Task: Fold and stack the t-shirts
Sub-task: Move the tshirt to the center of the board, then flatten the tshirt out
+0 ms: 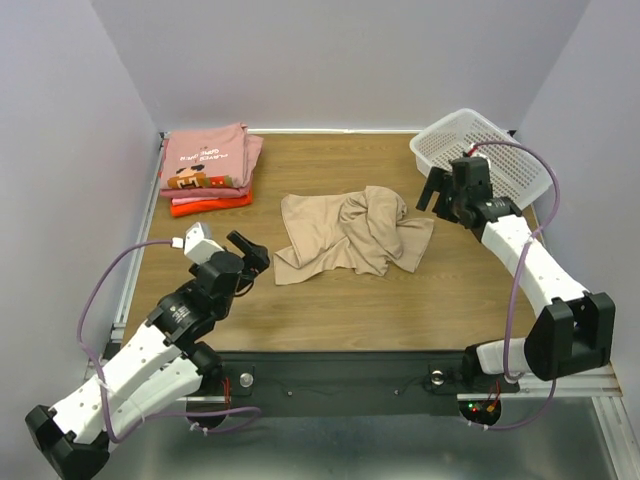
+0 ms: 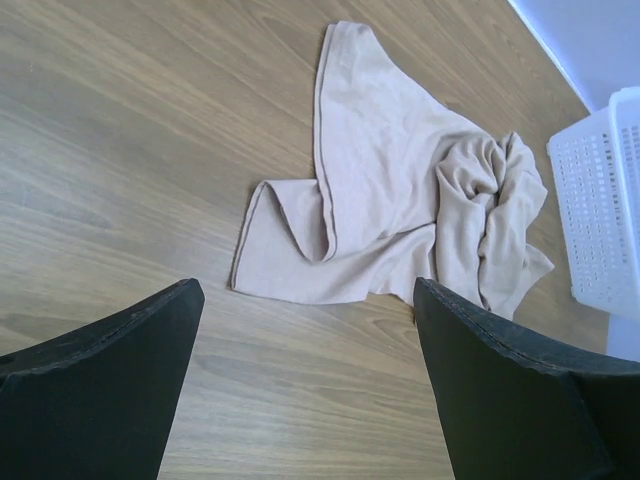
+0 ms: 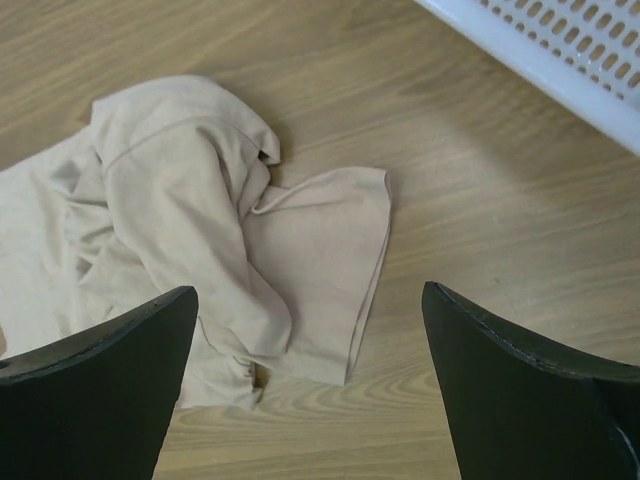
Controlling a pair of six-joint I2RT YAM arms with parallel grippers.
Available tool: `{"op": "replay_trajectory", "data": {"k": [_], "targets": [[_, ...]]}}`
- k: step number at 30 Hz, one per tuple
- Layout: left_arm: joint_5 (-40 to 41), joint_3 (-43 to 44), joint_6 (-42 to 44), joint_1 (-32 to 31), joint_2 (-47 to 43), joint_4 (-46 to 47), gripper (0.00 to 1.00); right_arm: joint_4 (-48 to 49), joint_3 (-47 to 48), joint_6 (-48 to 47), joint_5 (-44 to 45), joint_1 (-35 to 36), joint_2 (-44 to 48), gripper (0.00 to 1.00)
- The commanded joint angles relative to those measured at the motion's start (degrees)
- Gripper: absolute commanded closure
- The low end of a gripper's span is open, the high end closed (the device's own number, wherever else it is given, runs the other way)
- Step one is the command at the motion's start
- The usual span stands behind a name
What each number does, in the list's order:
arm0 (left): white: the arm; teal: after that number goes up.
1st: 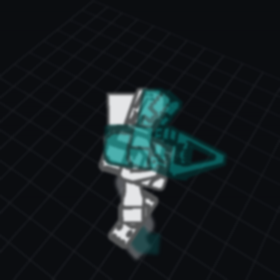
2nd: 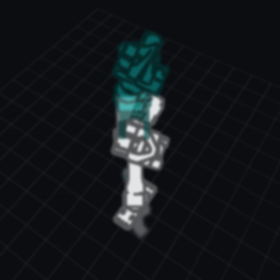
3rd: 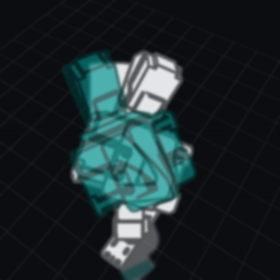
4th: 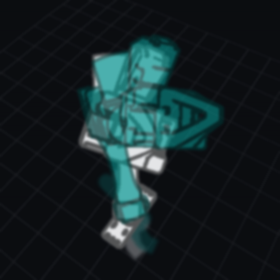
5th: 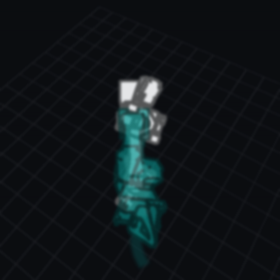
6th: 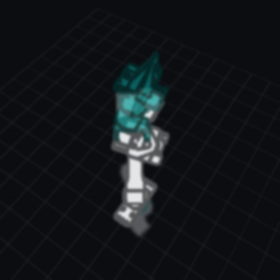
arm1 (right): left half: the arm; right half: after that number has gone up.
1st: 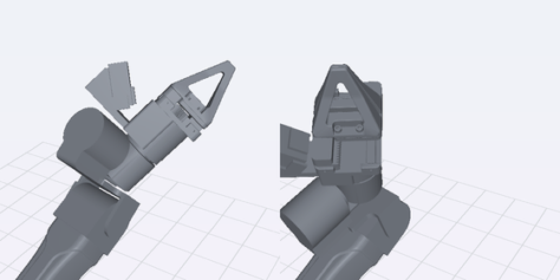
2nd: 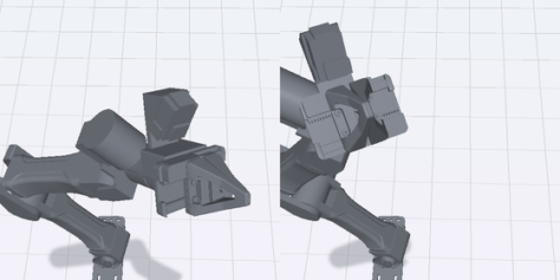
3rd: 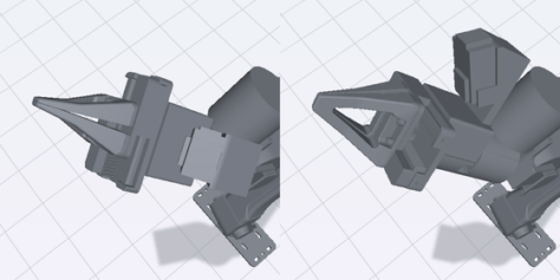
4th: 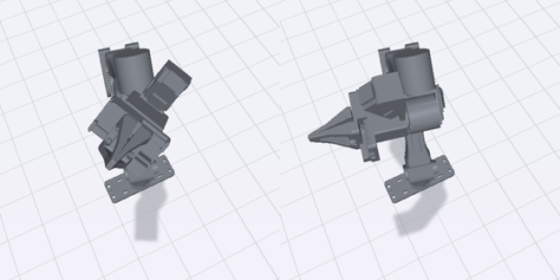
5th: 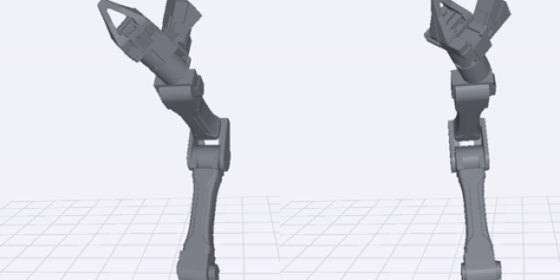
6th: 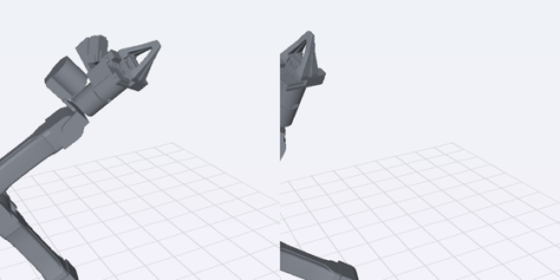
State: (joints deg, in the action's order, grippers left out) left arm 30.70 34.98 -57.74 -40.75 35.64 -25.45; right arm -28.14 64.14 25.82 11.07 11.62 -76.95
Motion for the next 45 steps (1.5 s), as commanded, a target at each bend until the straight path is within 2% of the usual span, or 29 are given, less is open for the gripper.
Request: {"op": "replay_trajectory", "data": {"k": [1, 3, 5, 12, 18, 24, 25, 27, 28, 30, 31, 32, 33, 35, 40, 45], "targets": [[1.2, -1.4, -2.7, 0.1, 3.5, -0.7, 0.02, 1.5, -2.0, 2.4, -1.3, 0.2, 4.4, 0.0], [-0.2, -2.3, -3.9, 0.2, 5.6, -0.5, 0.02, 1.4, -5.9, 2.5, -8.0, 0.4, 5.6, 0.0], [-1.4, -3.1, -4.3, 0.6, 9.2, 1.2, 0.02, 1.4, -9.2, 3.4, -9.8, 0.9, 7.0, 0.0], [-16.0, -8.1, 2.0, 4.5, 22.2, 15.5, 0.06, 1.2, -23.3, 5.5, -10.5, 2.5, 13.3, 0.0], [-19.9, -7.6, 4.3, 7.0, 31.9, 22.9, 0.08, 1.2, -26.5, 5.6, -10.8, 2.7, 15.9, 0.0], [-21.9, -4.5, 6.2, 7.0, 38.5, 24.4, 0.28, 1.2, -27.5, 6.4, -10.8, 2.7, 16.0, 0.0], [-22.0, -4.0, 6.8, 6.9, 39.6, 24.4, 0.36, 1.2, -27.8, 6.5, -10.8, 2.7, 16.0, 0.0], [-22.3, -3.6, 7.2, 6.9, 40.6, 24.4, 0.44, 1.2, -28.0, 6.7, -10.3, 2.7, 15.9, 0.0], [-22.6, -3.3, 7.5, 6.8, 41.4, 24.5, 0.53, 1.2, -28.1, 6.7, -10.3, 2.6, 15.9, 0.0], [-23.1, -3.3, 7.6, 6.7, 42.1, 24.5, 0.58, 1.2, -28.1, 6.7, -10.2, 2.7, 15.9, 0.0], [-23.1, -3.3, 7.7, 6.6, 42.6, 24.5, 0.67, 1.2, -28.1, 6.7, -9.9, 2.7, 15.8, 0.0], [-23.1, -3.5, 7.7, 6.5, 42.8, 24.5, 0.7, 1.3, -28.0, 6.7, -9.8, 2.7, 15.8, 0.0], [-23.1, -3.7, 7.7, 6.4, 43.0, 24.6, 0.77, 1.3, -28.1, 6.7, -9.6, 2.7, 15.5, 0.0], [-23.1, -4.1, 7.7, 6.4, 43.5, 24.6, 1.0, 1.3, -28.0, 6.7, -9.0, 2.7, 15.1, 0.0], [-22.9, -4.5, 8.4, 6.1, 42.5, 24.9, 1.0, 1.7, -28.2, 6.0, -9.5, 2.7, 13.9, 0.0], [-22.5, -6.2, 9.1, 6.0, 35.0, 25.0, 1.0, 1.5, -27.5, 2.5, -10.7, 4.0, 14.1, 0.0]]}}
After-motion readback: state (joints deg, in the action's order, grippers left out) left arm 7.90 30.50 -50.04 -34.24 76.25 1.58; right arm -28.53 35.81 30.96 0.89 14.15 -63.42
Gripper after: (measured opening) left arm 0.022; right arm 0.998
